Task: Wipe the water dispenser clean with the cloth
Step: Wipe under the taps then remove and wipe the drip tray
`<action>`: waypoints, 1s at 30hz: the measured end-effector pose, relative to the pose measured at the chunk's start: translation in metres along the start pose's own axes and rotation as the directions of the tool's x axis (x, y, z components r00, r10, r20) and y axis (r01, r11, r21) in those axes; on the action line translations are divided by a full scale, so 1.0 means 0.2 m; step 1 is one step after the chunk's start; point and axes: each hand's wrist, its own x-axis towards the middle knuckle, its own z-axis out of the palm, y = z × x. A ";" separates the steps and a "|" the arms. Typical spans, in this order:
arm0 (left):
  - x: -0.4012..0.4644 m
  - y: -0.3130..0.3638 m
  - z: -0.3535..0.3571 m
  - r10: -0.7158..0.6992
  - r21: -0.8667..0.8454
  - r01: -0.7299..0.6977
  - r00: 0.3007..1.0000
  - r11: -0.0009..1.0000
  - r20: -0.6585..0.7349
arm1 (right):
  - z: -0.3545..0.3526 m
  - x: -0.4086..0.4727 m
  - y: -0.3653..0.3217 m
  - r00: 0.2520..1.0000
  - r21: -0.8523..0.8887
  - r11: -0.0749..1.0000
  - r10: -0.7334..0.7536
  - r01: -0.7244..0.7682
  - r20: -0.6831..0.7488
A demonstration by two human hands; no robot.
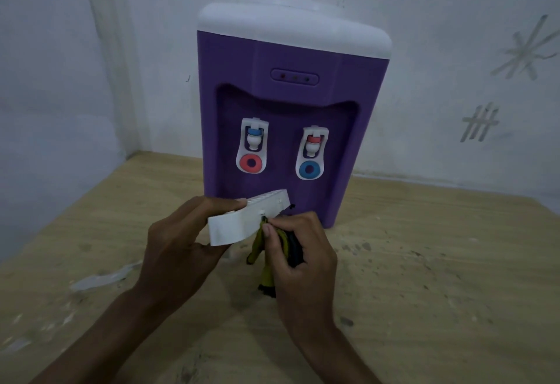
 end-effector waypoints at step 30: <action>0.03 0.01 0.00 -0.018 0.097 0.018 1.000 0.995 0.000 | -0.07 0.08 0.03 0.941 -0.203 0.976 0.137 -0.076 0.309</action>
